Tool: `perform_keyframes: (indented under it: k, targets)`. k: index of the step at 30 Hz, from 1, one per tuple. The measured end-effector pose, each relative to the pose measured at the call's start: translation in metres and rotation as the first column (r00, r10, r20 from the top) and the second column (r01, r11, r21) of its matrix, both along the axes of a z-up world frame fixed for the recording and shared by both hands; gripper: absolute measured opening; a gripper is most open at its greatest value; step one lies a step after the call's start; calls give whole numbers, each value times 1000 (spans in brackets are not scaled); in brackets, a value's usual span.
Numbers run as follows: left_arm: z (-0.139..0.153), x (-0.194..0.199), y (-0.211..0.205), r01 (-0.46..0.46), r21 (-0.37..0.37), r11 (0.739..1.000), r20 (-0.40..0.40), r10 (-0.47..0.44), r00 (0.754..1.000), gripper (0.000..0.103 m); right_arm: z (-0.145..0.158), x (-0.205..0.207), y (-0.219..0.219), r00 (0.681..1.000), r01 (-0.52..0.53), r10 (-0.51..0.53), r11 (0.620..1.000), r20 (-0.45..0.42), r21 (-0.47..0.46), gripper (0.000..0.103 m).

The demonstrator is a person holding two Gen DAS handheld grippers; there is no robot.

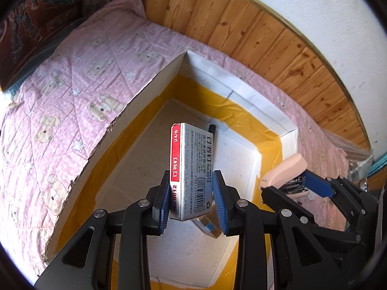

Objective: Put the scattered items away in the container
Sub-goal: 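Carry the staple box and stapler over the white box, then open the left tool to drop the staple box while the right tool releases the stapler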

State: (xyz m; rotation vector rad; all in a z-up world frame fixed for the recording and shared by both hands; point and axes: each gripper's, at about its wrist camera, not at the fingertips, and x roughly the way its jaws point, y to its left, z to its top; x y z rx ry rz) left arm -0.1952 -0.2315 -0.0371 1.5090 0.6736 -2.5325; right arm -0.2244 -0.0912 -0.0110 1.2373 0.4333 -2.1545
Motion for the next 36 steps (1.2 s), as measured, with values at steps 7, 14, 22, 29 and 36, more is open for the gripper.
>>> perform_keyframes:
  k: [7, 14, 22, 29, 36]
  targets:
    - [-15, -6, -3, -23, 13, 1000, 63, 22, 998, 34, -15, -17, -8, 999, 9, -10, 999, 34, 34, 56]
    - [-20, -8, -9, -45, 28, 999, 82, 42, 996, 35, -24, -22, -15, 999, 14, -16, 998, 32, 61, 56]
    - [-24, -9, -11, -49, 41, 998, 100, 45, 994, 46, -28, -26, -13, 999, 24, -26, 998, 20, 61, 60]
    - [-15, -3, -1, -25, 22, 999, 83, 23, 996, 48, -14, -16, 7, 999, 12, -10, 999, 41, -53, 60]
    - [7, 29, 7, 21, -17, 1000, 33, -20, 999, 48, 8, 6, 29, 998, -54, 60, 979, 23, -196, 41]
